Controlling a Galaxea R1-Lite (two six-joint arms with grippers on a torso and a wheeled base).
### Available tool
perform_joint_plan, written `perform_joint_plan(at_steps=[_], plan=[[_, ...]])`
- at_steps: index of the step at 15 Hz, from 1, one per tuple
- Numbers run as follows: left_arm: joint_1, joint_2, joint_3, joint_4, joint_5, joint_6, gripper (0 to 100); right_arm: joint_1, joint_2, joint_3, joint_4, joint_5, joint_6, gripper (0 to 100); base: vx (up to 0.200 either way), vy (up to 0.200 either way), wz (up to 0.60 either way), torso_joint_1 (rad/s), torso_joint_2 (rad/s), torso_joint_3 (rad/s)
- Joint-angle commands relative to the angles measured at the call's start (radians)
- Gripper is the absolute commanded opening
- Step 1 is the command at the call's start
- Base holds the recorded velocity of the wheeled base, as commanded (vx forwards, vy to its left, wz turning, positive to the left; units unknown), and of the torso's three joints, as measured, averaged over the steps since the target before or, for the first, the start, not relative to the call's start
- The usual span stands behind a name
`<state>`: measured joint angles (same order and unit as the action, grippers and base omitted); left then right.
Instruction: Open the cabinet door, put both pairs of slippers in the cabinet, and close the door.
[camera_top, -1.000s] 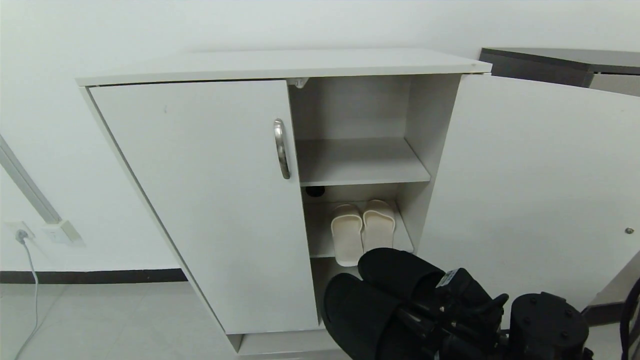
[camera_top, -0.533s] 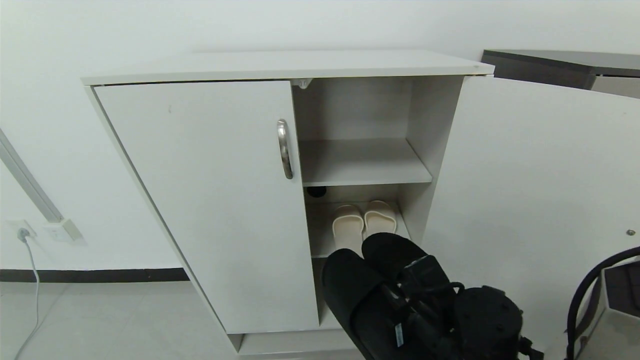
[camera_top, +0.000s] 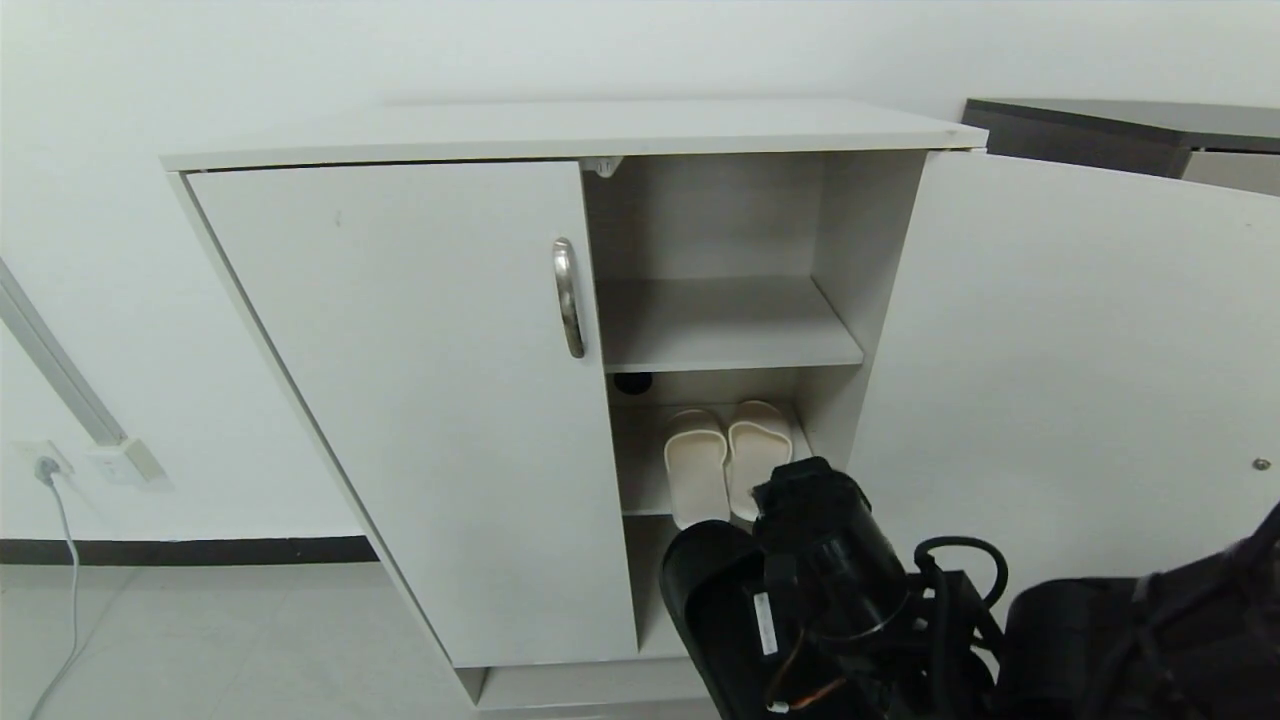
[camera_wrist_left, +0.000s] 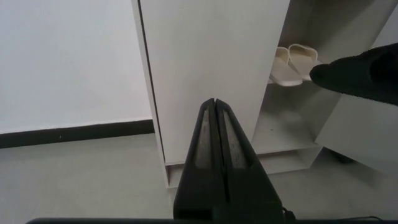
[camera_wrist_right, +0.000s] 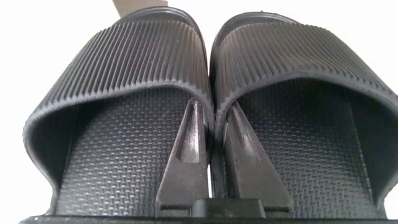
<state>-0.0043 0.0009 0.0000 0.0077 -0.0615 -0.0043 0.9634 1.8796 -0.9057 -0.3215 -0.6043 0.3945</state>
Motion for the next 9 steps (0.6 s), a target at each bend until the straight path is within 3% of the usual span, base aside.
perform_joint_plan(at_steps=[1, 4, 9], plan=[[0.000, 0.001, 0.000, 0.000, 0.000, 0.000, 0, 0.023, -0.092, -0.262, 0.245, -0.089, 0.119, 0, 0.000, 0.000, 0.00, 0.000, 0.00, 0.000], [0.000, 0.001, 0.000, 0.000, 0.000, 0.000, 0, 0.032, -0.082, -0.384, 0.242, -0.181, 0.057, 0, 0.000, 0.000, 0.00, 0.000, 0.00, 0.000], [0.000, 0.001, -0.002, 0.000, 0.000, 0.000, 0, -0.009, 0.000, -0.401, 0.067, -0.250, -0.082, 0, 0.000, 0.000, 0.00, 0.000, 0.00, 0.000]])
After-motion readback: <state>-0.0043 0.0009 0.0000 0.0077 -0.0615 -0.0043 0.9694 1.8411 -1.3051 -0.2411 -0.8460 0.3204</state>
